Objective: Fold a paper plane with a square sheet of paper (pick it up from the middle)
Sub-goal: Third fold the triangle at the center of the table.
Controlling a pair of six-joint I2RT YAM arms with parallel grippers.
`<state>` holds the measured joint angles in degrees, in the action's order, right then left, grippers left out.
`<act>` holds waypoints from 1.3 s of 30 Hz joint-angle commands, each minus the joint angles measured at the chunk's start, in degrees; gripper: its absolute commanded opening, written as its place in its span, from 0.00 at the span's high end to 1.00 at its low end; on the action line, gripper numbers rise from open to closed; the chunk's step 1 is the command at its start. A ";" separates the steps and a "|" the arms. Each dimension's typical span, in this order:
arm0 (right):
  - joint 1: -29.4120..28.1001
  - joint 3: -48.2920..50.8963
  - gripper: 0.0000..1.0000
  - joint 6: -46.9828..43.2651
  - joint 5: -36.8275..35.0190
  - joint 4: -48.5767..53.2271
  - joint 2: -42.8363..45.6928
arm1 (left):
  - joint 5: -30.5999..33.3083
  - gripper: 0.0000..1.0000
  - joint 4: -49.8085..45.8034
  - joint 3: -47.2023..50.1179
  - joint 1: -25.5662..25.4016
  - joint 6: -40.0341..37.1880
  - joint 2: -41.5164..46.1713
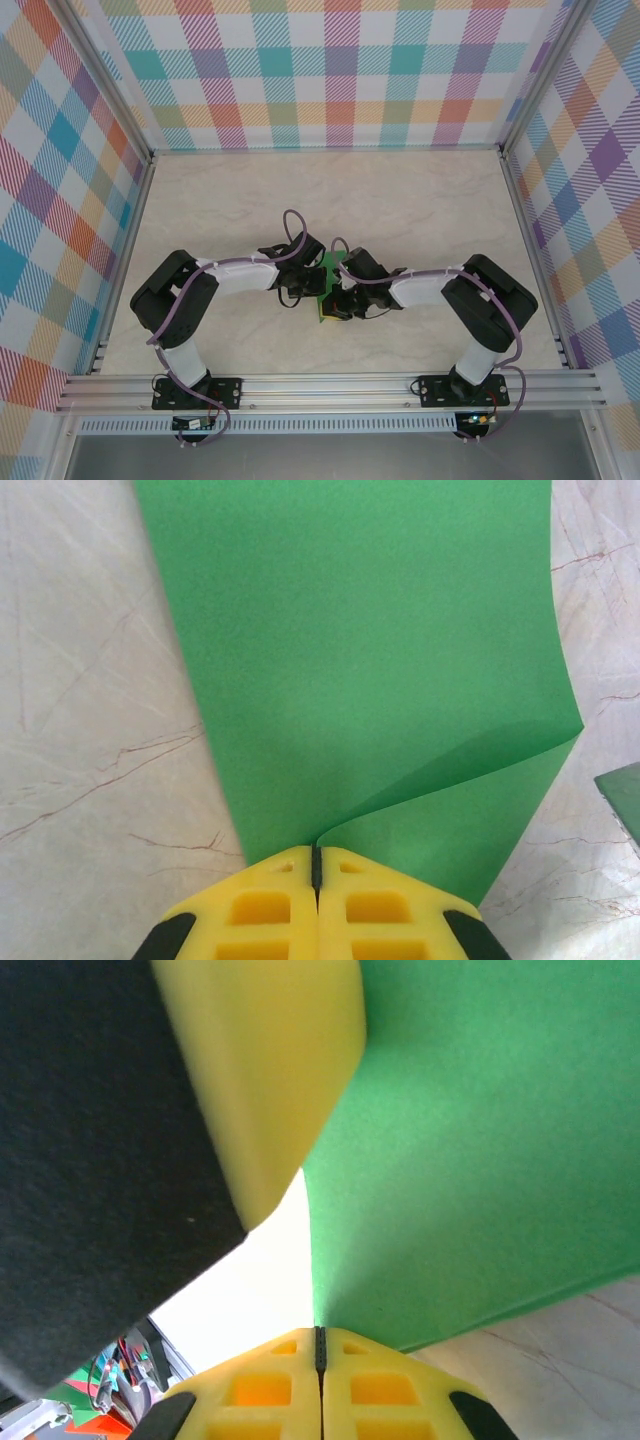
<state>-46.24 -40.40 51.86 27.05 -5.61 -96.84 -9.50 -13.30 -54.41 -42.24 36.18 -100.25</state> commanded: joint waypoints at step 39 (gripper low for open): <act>0.20 -0.78 0.95 -1.53 -10.20 7.87 8.54 | 1.40 0.98 -0.39 0.35 0.40 -0.23 -1.29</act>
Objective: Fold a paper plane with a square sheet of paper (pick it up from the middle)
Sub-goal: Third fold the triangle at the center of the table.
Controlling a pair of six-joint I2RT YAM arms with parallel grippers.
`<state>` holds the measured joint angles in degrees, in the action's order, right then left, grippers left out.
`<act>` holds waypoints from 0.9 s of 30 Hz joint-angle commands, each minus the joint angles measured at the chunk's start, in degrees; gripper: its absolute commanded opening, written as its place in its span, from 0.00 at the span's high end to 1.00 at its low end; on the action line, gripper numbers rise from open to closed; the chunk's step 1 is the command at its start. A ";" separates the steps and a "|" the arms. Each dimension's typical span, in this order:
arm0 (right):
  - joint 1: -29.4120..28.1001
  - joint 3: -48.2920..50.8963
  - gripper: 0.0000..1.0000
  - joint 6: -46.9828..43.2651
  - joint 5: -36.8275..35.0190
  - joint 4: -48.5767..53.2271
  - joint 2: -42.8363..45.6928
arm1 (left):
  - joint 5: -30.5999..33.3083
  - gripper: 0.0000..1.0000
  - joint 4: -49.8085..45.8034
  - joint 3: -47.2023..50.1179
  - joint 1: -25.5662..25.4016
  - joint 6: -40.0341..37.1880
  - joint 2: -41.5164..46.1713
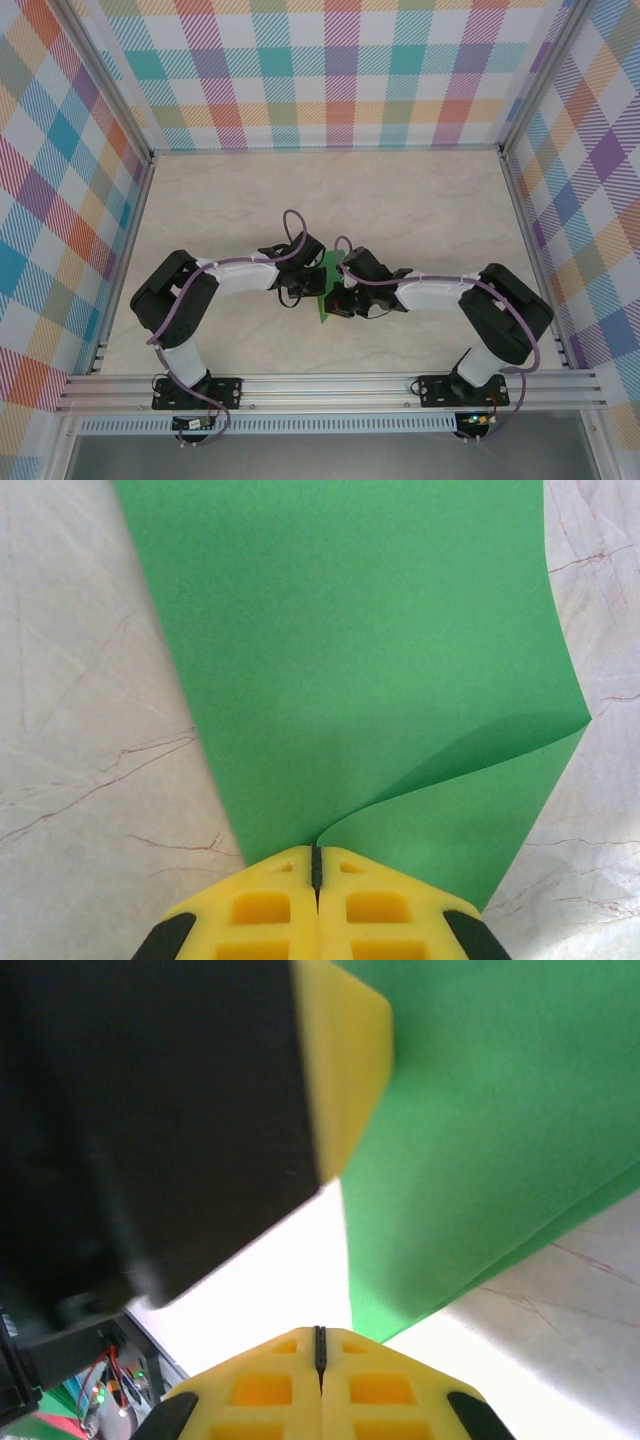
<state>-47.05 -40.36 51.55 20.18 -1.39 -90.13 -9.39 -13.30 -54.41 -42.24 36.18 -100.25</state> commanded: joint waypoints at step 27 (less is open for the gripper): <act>5.21 -5.50 0.98 0.87 -4.93 6.72 -7.43 | 0.80 0.89 -2.16 -2.21 0.41 -1.38 -0.84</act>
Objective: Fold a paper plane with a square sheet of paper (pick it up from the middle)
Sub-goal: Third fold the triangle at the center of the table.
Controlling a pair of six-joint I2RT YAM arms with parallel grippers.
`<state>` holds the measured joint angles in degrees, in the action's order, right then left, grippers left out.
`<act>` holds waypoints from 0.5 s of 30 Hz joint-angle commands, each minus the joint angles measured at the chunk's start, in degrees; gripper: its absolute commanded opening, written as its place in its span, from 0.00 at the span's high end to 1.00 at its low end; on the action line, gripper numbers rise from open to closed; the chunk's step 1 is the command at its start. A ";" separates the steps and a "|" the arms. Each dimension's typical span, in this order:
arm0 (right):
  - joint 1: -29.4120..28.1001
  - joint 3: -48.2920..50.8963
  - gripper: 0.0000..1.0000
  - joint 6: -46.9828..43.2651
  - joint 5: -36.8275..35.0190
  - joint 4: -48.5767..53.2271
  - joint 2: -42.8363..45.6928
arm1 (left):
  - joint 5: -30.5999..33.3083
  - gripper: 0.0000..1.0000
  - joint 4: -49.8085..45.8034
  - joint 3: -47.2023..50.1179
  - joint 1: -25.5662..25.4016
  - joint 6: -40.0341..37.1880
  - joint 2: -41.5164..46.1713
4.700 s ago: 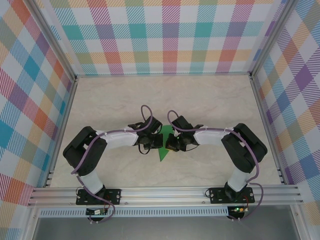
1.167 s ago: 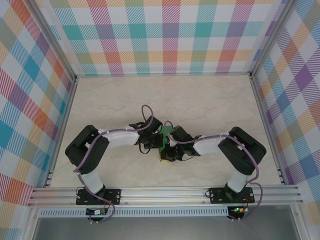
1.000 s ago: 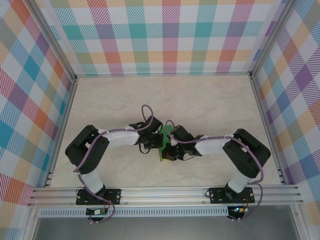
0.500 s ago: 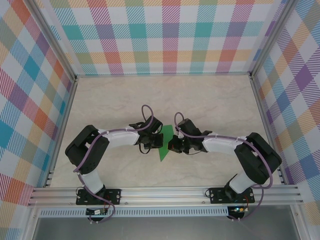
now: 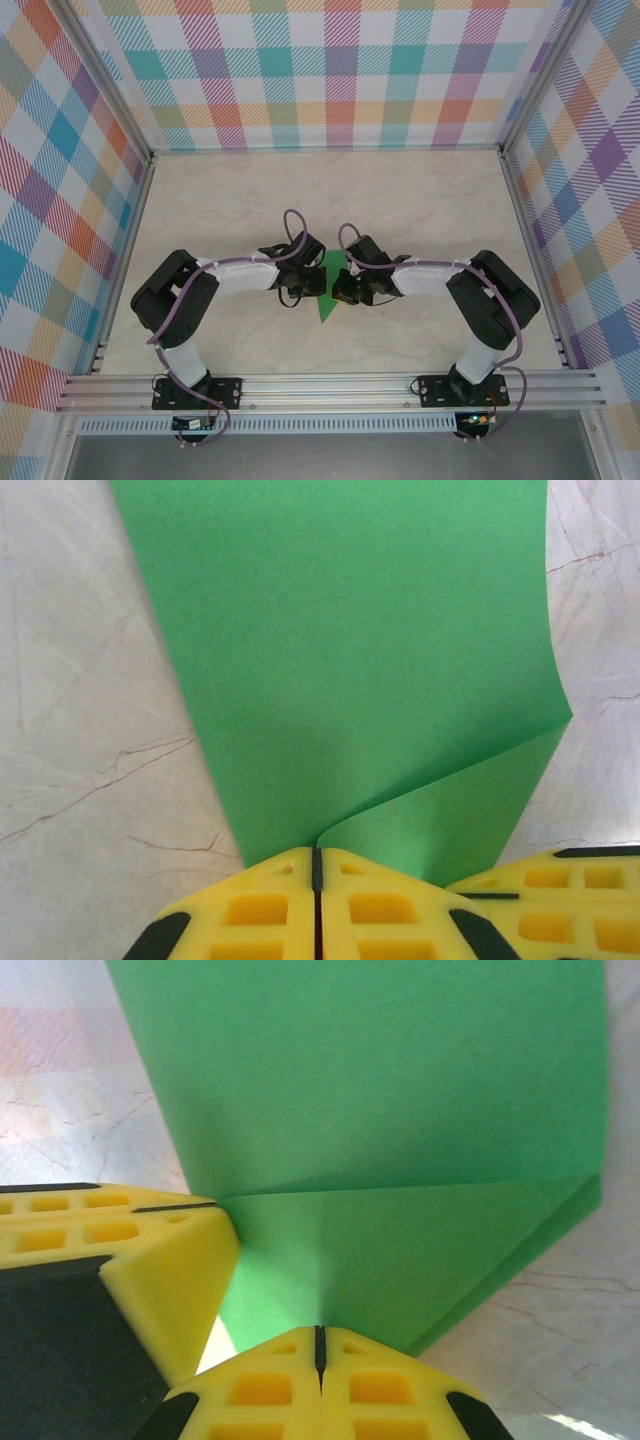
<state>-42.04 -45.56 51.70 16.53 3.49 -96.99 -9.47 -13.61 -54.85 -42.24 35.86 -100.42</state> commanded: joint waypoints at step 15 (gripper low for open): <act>0.21 0.55 0.98 2.67 -1.77 2.05 -0.32 | 0.70 0.66 -5.21 1.09 -0.97 7.97 11.42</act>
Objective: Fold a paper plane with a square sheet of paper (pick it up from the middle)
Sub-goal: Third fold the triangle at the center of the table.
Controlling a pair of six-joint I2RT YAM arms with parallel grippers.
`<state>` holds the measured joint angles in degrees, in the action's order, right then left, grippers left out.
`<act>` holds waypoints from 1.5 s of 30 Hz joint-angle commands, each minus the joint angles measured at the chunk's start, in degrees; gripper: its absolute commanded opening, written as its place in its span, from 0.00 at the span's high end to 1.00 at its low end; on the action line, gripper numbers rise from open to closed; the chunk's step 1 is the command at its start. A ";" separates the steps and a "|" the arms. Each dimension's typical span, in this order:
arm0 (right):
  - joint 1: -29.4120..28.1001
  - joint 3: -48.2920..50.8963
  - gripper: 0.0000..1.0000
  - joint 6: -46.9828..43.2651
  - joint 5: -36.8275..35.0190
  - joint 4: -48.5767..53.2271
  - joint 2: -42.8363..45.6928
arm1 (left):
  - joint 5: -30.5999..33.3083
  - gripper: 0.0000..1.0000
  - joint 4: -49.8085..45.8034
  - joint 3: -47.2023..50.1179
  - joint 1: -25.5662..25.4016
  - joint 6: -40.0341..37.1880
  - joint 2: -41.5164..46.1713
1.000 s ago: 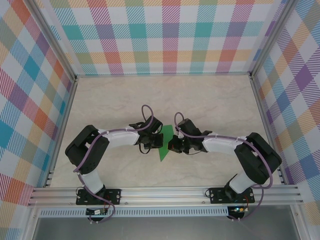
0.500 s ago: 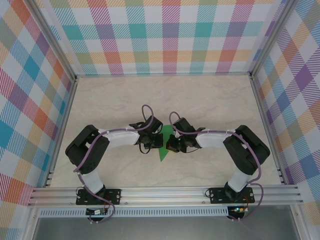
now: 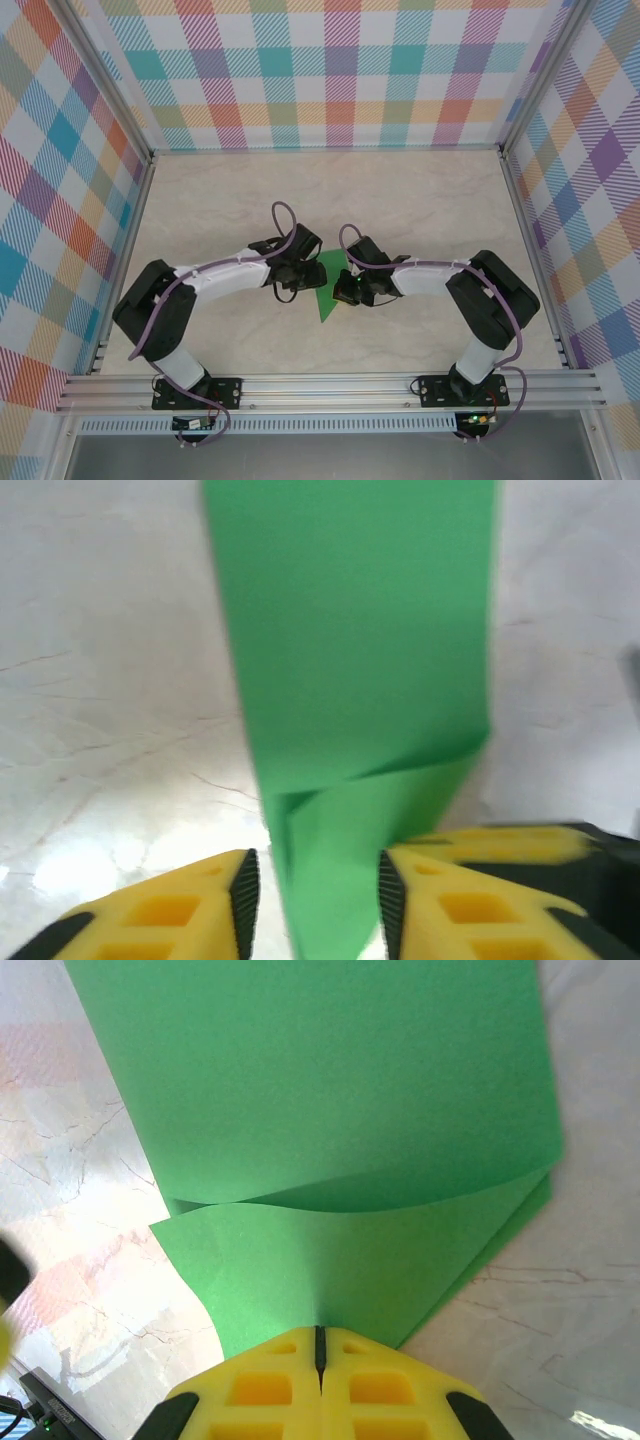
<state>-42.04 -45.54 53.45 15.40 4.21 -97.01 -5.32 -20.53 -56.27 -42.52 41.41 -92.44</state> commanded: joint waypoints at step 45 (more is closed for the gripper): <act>1.31 -0.77 0.98 -10.71 3.73 2.66 -3.13 | -6.17 1.00 9.32 12.38 -6.47 11.65 -3.33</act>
<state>-41.36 -45.67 45.52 20.08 4.16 -98.35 -14.35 -5.76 -44.29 -48.36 53.15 -94.26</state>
